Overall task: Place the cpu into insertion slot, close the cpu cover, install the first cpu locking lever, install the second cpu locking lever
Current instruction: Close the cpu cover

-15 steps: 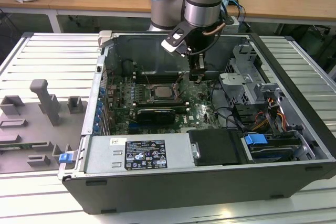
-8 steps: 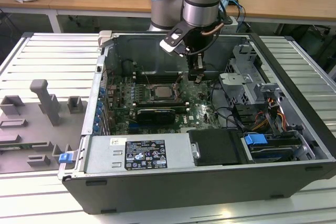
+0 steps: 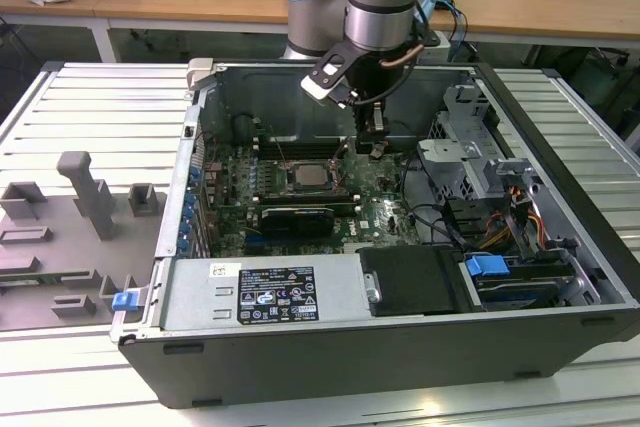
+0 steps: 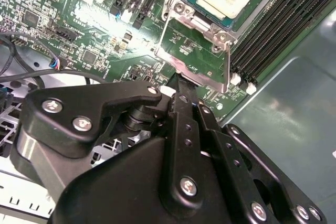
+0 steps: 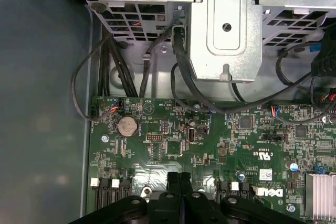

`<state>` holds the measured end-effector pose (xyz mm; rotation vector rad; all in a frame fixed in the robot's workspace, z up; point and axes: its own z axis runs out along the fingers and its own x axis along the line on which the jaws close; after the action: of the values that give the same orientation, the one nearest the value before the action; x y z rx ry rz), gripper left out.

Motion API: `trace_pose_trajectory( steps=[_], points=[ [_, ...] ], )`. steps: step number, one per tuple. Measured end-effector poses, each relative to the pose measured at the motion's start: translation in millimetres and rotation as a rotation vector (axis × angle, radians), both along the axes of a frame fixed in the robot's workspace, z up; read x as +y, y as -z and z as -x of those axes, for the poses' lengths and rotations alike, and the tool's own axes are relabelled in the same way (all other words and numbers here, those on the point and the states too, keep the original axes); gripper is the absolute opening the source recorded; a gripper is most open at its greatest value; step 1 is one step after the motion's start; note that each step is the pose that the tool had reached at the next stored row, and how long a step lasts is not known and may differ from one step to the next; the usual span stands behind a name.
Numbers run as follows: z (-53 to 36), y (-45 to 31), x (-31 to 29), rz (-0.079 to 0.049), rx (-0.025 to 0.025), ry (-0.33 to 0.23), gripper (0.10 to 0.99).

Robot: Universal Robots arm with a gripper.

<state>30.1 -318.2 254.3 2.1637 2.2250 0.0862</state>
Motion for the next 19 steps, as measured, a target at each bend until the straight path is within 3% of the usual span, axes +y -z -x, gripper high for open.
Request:
trace_pose_trajectory(
  steps=[19],
  points=[
    [8.7, 0.0, 0.0, 0.000, 0.0000, 0.000, 0.106]
  ],
)
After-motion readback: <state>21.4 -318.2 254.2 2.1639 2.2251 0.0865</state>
